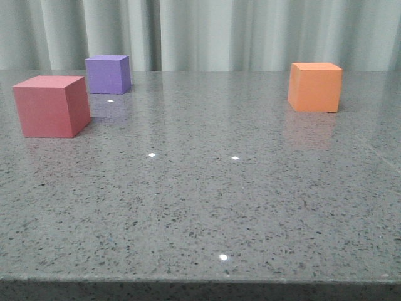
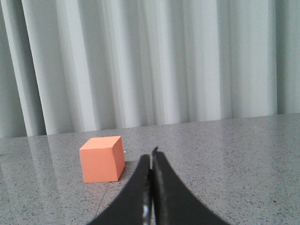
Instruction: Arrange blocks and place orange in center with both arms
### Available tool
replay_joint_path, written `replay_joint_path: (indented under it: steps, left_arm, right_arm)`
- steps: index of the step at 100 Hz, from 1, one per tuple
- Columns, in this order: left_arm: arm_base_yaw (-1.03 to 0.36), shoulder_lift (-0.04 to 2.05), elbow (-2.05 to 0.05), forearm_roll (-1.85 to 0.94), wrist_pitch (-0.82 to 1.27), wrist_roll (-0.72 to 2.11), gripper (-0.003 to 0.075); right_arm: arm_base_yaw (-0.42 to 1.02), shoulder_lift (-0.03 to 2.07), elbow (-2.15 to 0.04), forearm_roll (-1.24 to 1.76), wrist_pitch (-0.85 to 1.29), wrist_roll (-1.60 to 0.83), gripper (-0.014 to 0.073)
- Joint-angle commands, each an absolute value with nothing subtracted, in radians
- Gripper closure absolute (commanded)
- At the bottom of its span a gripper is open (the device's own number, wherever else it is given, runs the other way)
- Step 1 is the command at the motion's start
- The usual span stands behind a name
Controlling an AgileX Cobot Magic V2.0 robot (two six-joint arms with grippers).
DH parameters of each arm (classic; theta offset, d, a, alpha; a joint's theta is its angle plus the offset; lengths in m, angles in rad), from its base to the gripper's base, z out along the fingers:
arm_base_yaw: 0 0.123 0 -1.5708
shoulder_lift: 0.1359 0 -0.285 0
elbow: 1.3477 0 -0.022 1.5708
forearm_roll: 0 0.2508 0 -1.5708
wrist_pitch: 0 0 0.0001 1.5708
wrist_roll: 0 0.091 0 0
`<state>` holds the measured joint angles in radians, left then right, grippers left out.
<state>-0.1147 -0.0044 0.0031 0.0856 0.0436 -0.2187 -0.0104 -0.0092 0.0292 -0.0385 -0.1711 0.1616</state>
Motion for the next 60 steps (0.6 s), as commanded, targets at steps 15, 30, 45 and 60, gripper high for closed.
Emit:
replay_joint_path:
  steps: [15, 30, 45, 60]
  left_arm:
    - [-0.110, -0.040, 0.044, 0.076, -0.037, -0.221, 0.0741]
    - [-0.110, -0.040, 0.044, 0.076, -0.037, -0.221, 0.0741]
    - [-0.110, -0.040, 0.044, 0.076, -0.037, -0.221, 0.0741]
    - [-0.110, -0.040, 0.044, 0.076, -0.037, -0.221, 0.0741]
  right_arm:
    - [-0.014, -0.026, -0.027, -0.038, -0.216, 0.150, 0.0662]
    - [-0.014, -0.019, -0.117, -0.038, -0.051, 0.150, 0.0662]
    - [-0.014, 0.061, -0.281, -0.037, 0.177, 0.150, 0.0662]
    - [-0.014, 0.230, -0.486, -0.037, 0.395, 0.150, 0.0662]
